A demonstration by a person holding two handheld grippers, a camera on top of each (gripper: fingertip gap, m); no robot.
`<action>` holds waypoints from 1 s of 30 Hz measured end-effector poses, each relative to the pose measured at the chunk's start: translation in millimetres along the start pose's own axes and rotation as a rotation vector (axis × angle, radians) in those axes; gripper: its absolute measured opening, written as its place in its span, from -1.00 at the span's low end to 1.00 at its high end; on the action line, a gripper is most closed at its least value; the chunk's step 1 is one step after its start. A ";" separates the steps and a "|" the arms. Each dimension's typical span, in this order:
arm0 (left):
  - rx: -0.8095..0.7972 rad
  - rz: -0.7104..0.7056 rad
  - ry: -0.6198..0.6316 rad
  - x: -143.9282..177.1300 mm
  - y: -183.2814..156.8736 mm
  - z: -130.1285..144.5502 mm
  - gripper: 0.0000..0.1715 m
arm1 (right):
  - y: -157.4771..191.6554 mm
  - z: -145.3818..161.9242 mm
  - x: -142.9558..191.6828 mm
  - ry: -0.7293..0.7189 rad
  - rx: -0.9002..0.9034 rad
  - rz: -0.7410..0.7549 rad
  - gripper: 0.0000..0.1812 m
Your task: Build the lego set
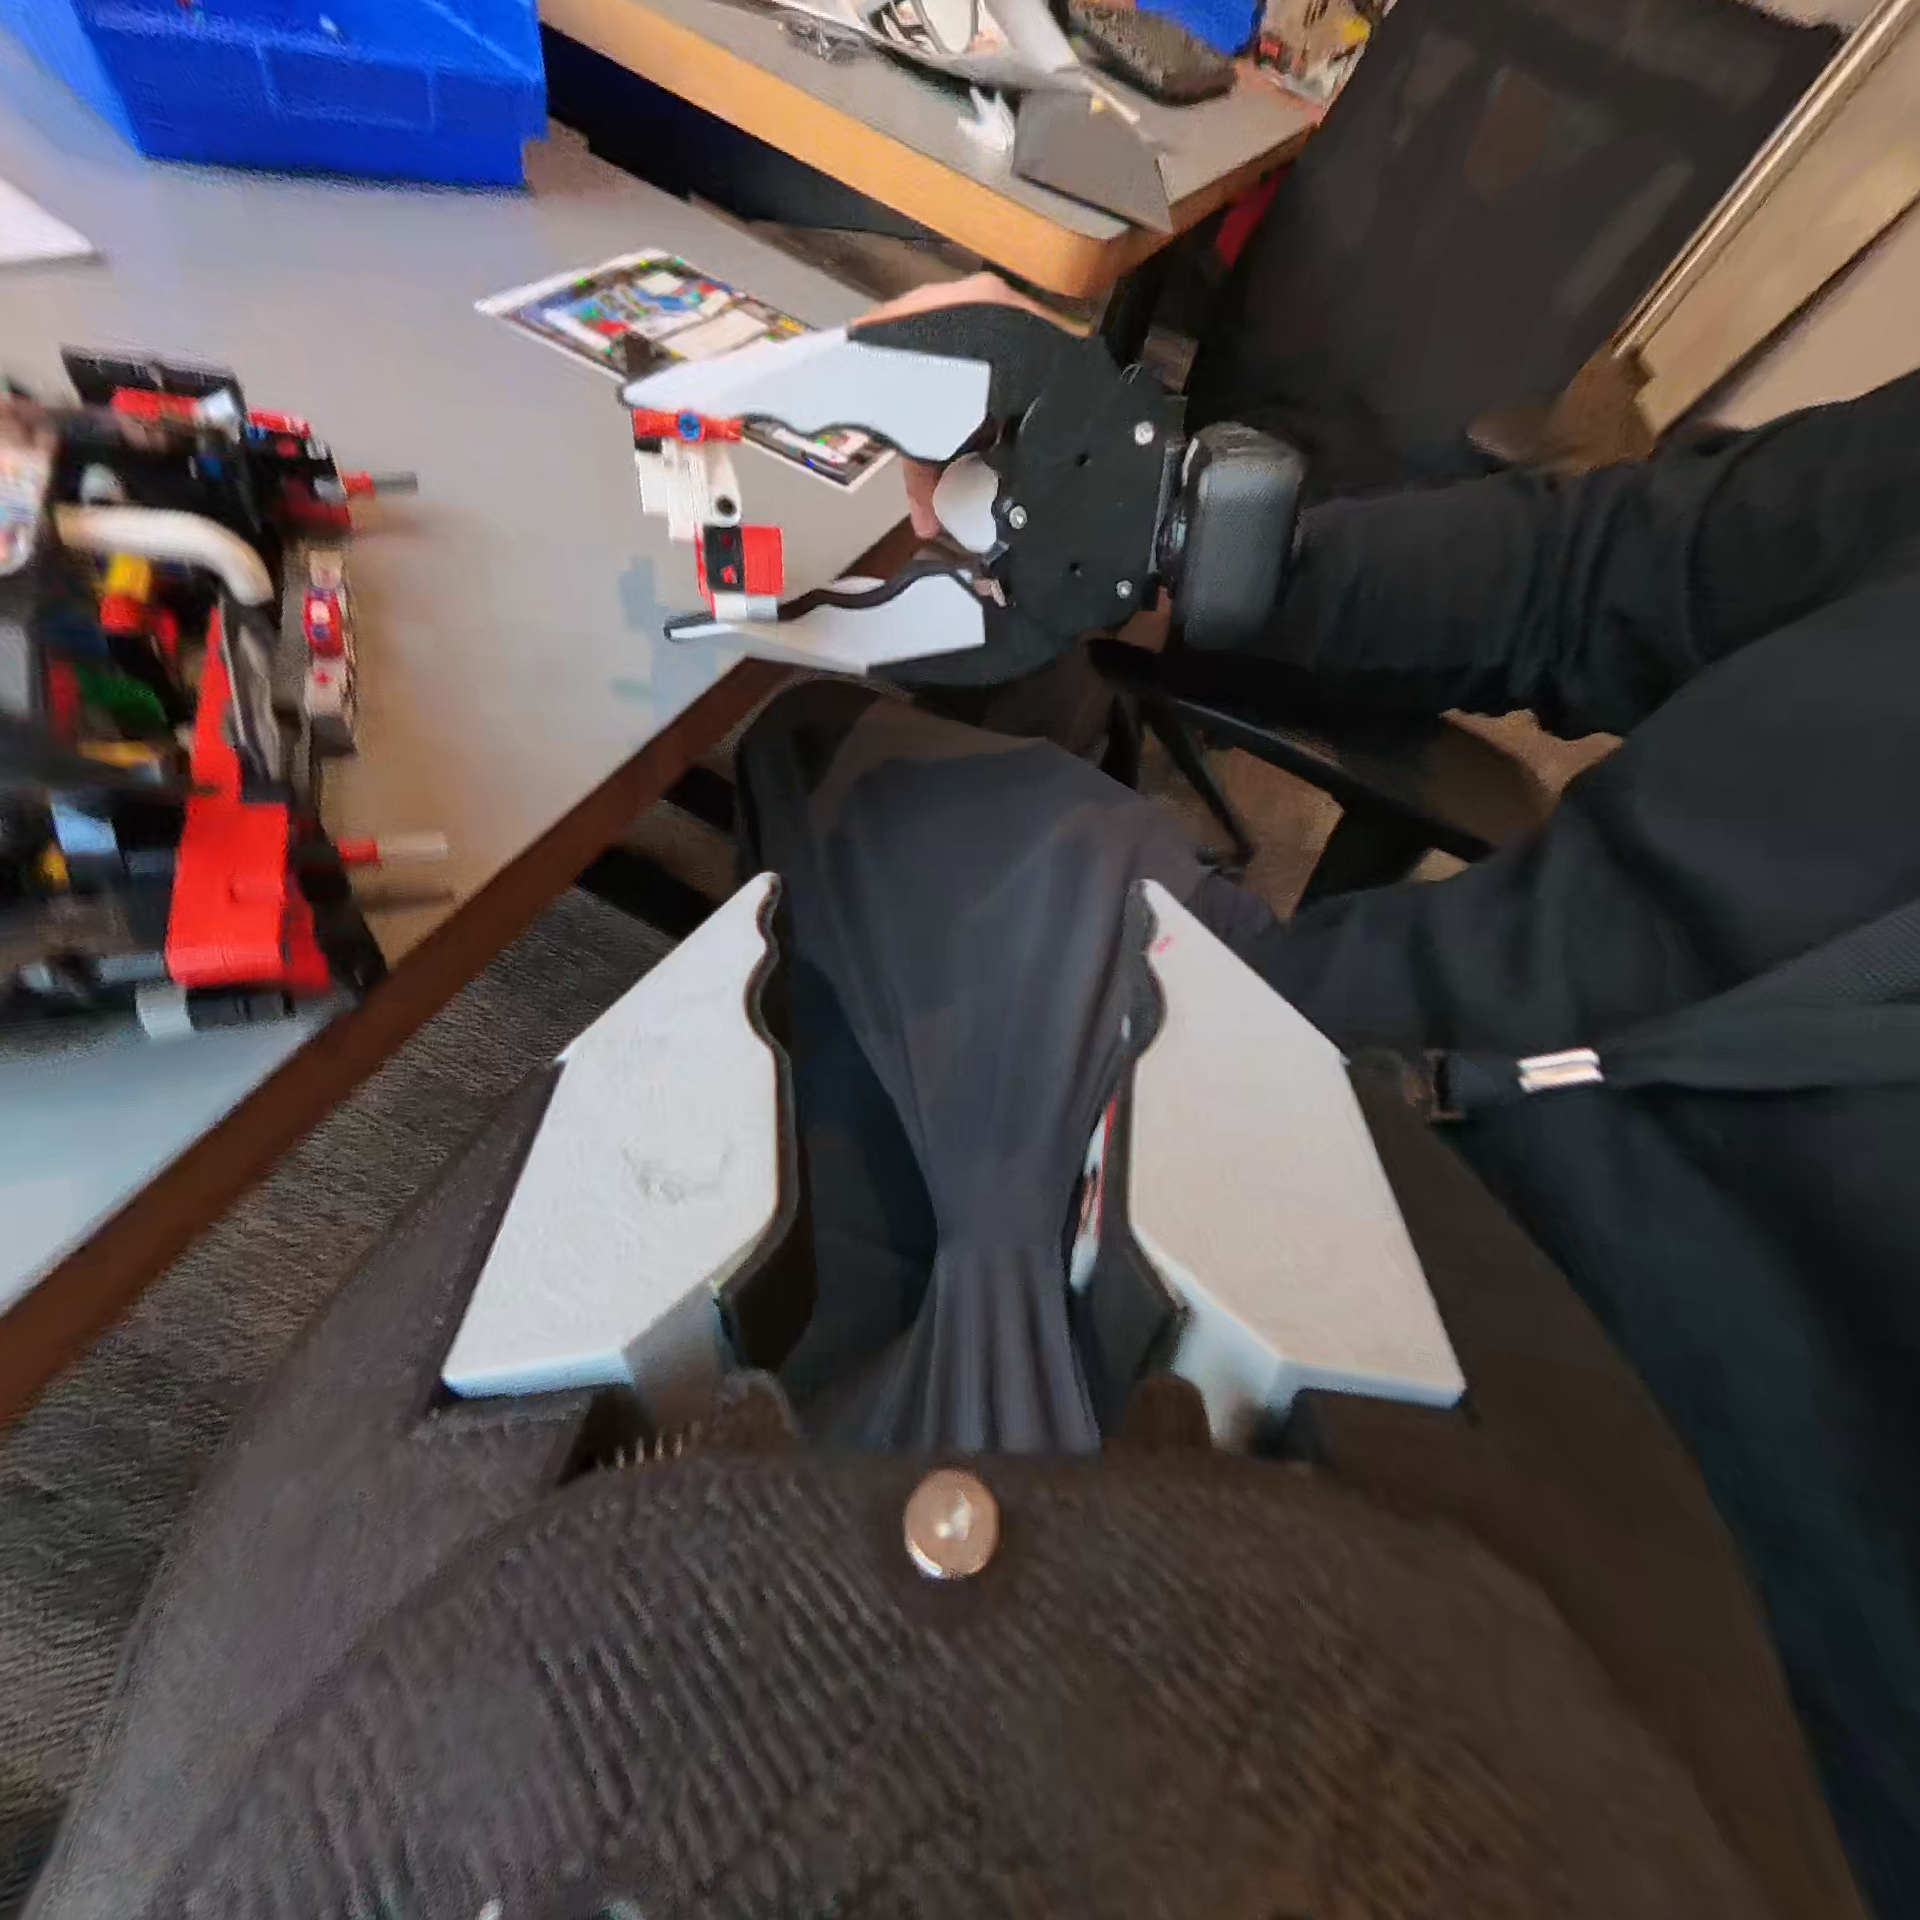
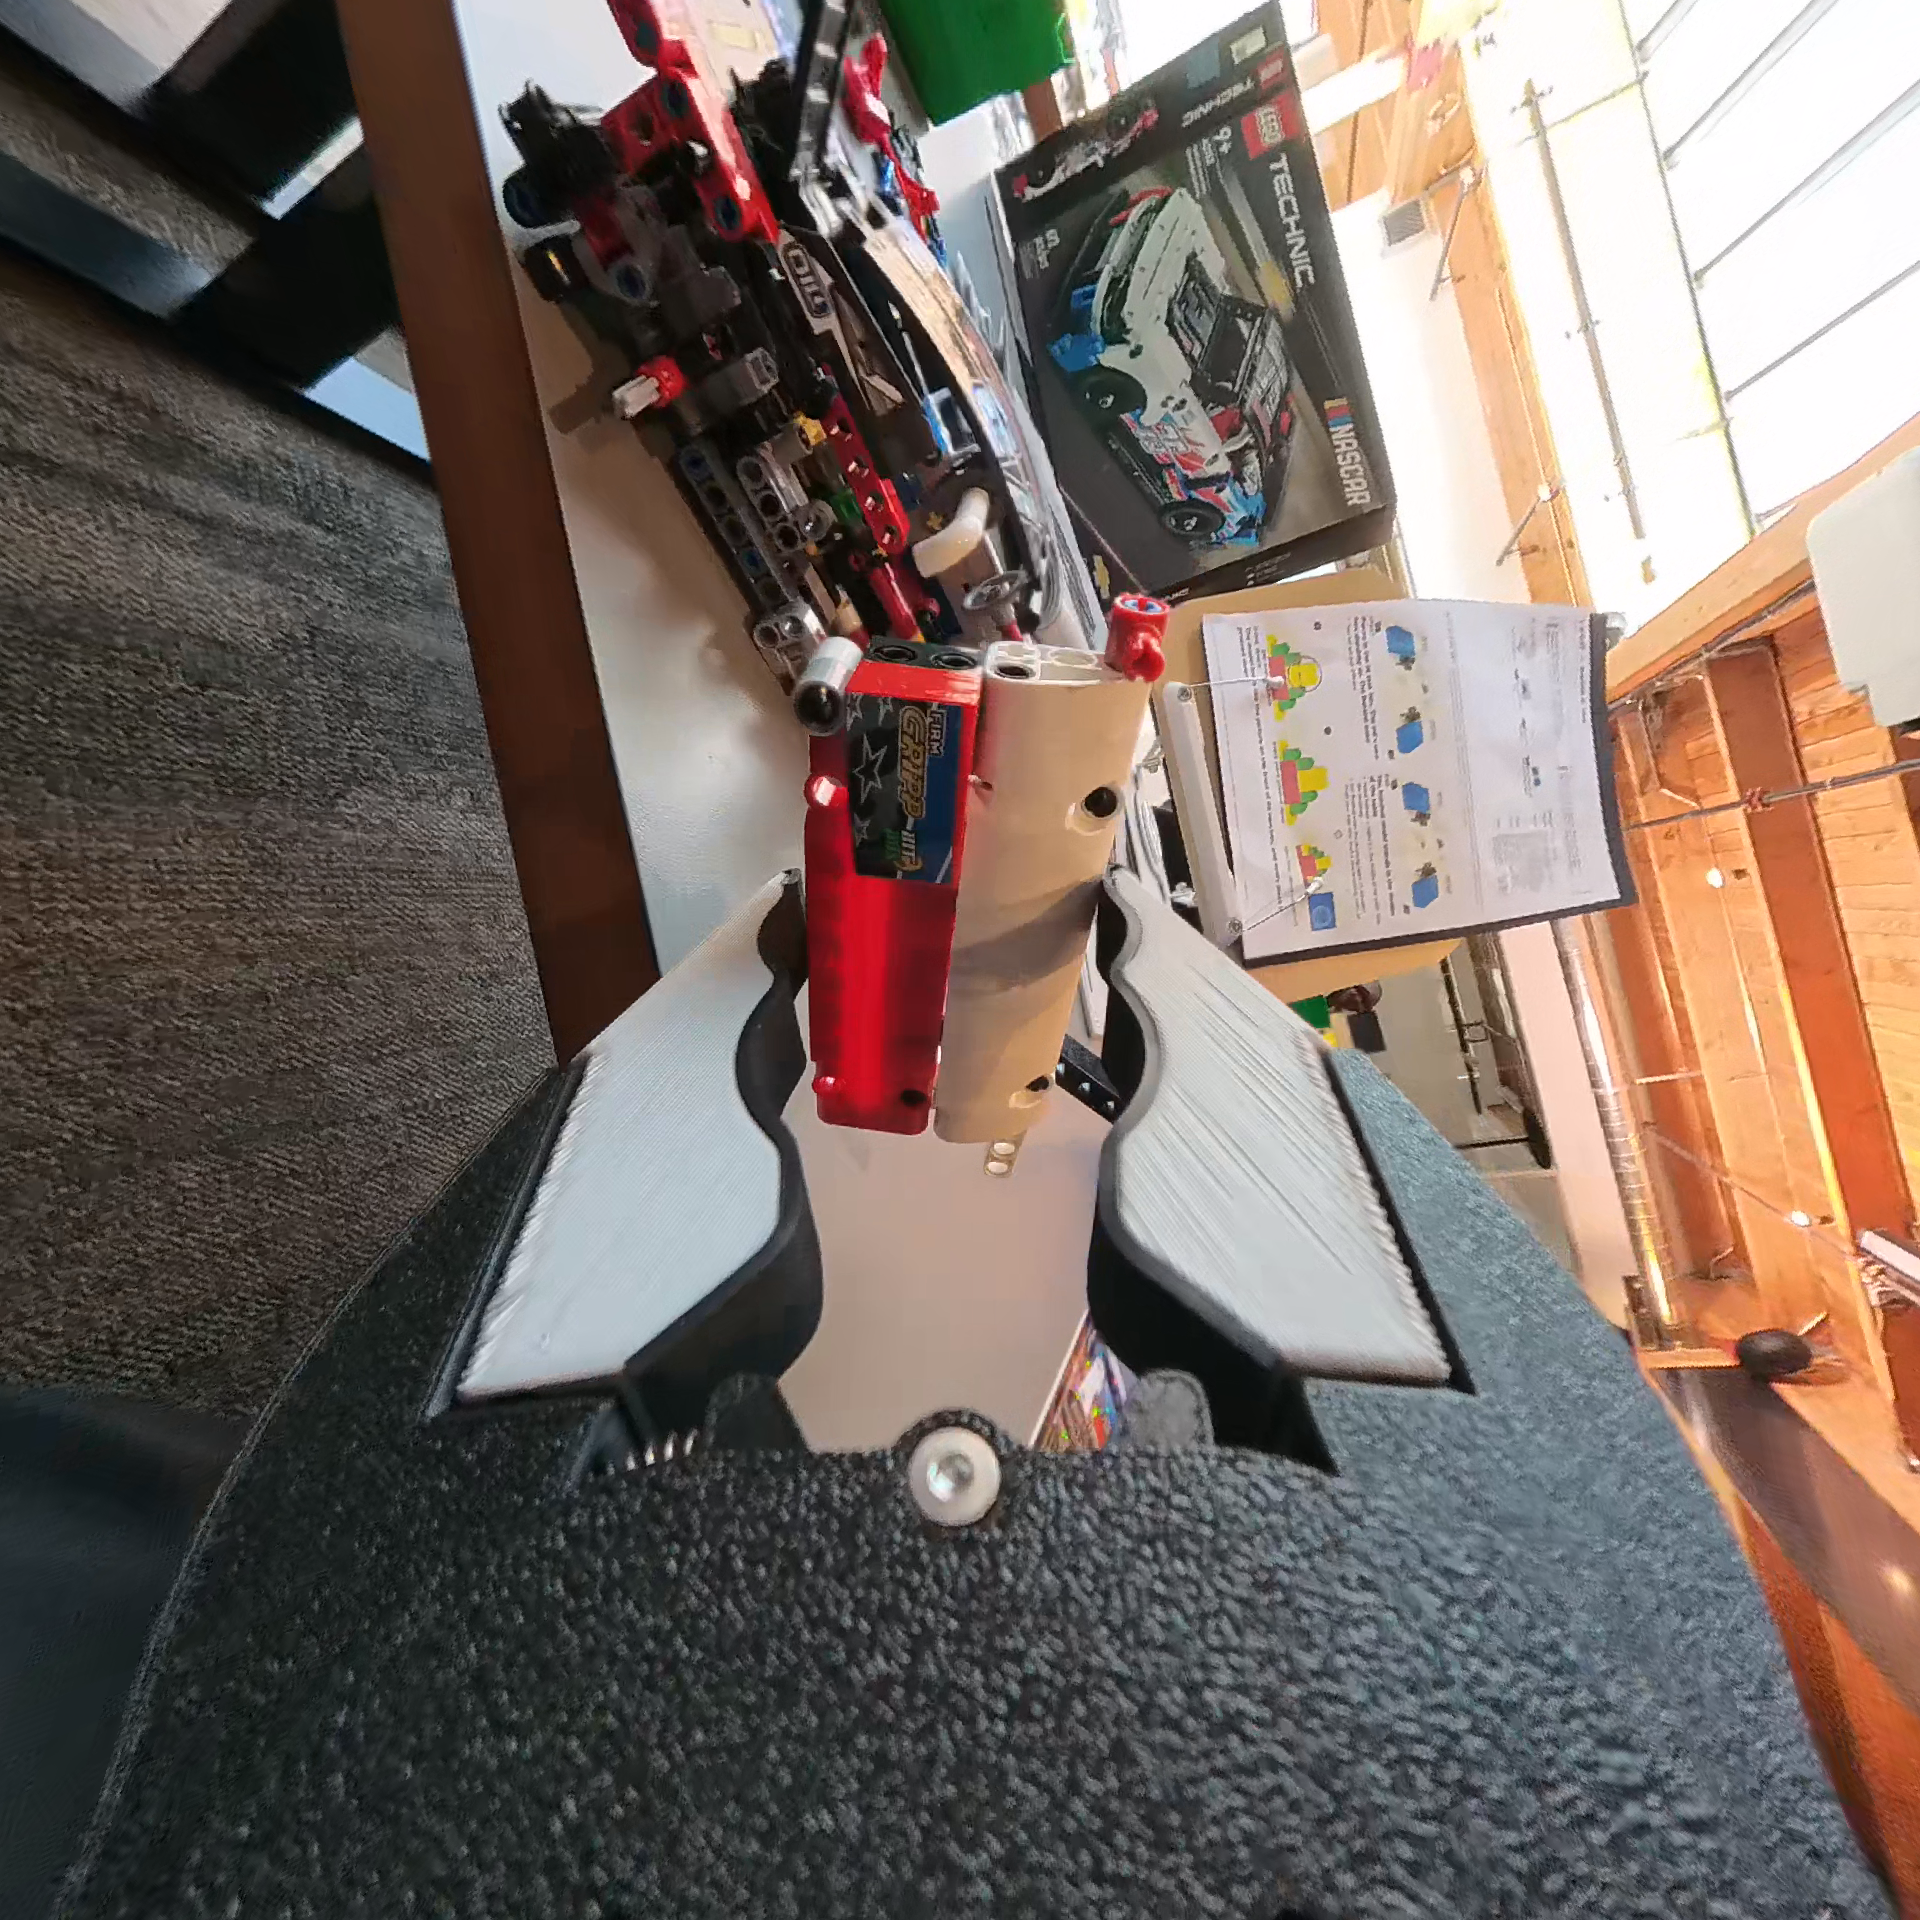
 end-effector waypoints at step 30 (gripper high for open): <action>-0.177 -0.466 0.454 -59.8 47.0 -76.5 -0.35 | -10.2 11.2 16.1 -0.005 -0.075 0.011 -0.41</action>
Point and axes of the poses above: each gripper's, where its closed fingertips meet, x back along the fingers, z out of its underside, y = z × x across the jaws, the point moved 10 cm from there along x, back along the fingers, and after that the axes turned 3 degrees about -z, right-handed, at the moved point
